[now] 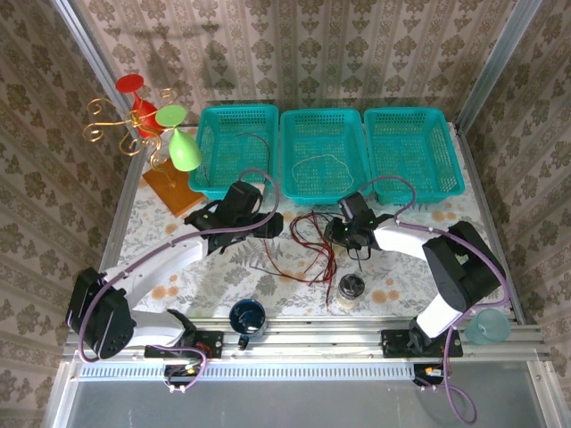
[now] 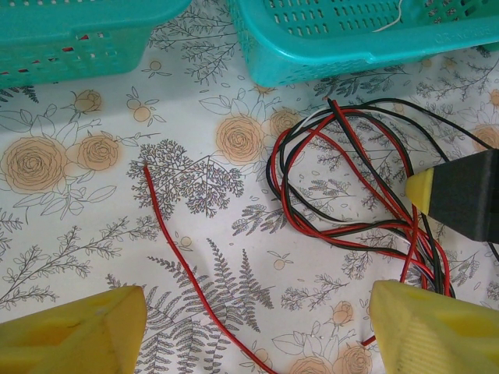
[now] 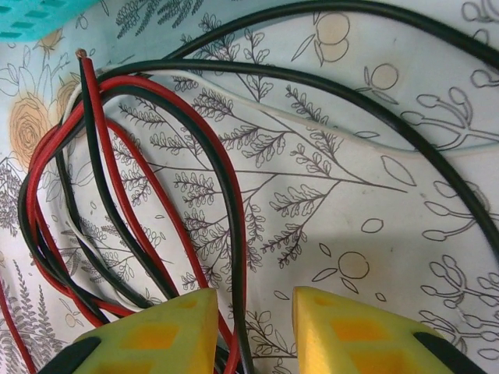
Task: Untangle the cables
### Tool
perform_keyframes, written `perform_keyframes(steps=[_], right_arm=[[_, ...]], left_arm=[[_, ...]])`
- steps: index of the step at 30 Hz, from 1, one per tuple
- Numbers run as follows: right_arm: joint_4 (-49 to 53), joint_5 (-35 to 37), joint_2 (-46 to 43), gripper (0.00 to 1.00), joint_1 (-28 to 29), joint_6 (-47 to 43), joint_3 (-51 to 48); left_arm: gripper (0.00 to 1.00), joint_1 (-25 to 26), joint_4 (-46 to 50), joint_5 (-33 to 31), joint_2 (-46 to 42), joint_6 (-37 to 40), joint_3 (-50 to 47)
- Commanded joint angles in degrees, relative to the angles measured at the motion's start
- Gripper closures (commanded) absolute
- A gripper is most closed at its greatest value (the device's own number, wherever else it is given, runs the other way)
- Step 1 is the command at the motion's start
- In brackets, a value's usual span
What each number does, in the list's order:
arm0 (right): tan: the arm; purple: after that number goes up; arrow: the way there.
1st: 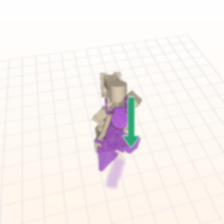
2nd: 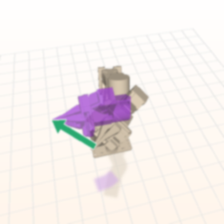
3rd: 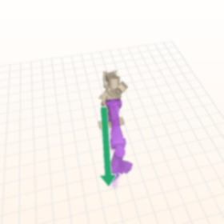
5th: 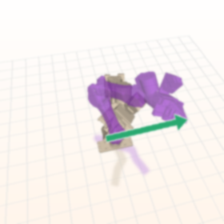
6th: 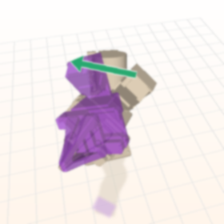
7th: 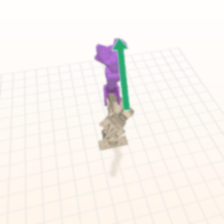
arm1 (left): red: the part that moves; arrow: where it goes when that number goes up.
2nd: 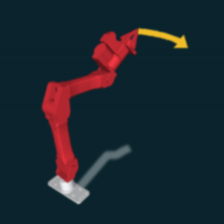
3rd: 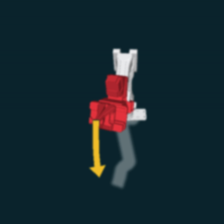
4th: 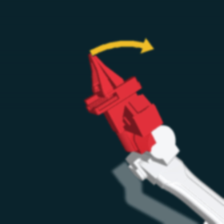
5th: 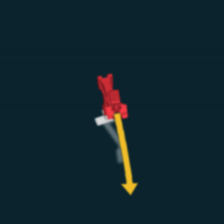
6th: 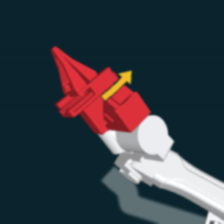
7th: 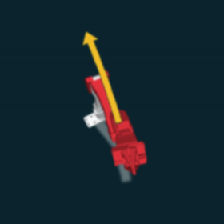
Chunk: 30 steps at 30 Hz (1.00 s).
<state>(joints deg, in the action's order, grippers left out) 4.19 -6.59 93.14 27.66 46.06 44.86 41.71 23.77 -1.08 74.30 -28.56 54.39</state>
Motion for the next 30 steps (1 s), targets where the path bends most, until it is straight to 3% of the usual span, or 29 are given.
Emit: perform_keyframes(steps=[1, 10, 23, 30], right_arm=[[-1.02, -0.69, 1.32, 0.72, 0.47, 0.96, -0.14], [2.35, 0.62, -4.27, 0.98, 0.48, -0.17, 0.13], [11.61, 1.85, -21.14, 1.00, 0.50, 0.47, 1.27], [14.60, 0.06, -28.98, 1.00, 0.53, 0.75, 4.02]], left_arm=[[0.24, 0.63, 0.41, -0.12, 0.66, -0.26, -0.08], [0.24, 0.75, 1.18, -0.52, -0.03, -0.19, 0.23], [0.27, 0.94, -0.38, 0.47, -2.89, 4.77, 1.36], [0.27, -1.71, 4.48, 0.99, -6.08, 8.03, 4.01]])
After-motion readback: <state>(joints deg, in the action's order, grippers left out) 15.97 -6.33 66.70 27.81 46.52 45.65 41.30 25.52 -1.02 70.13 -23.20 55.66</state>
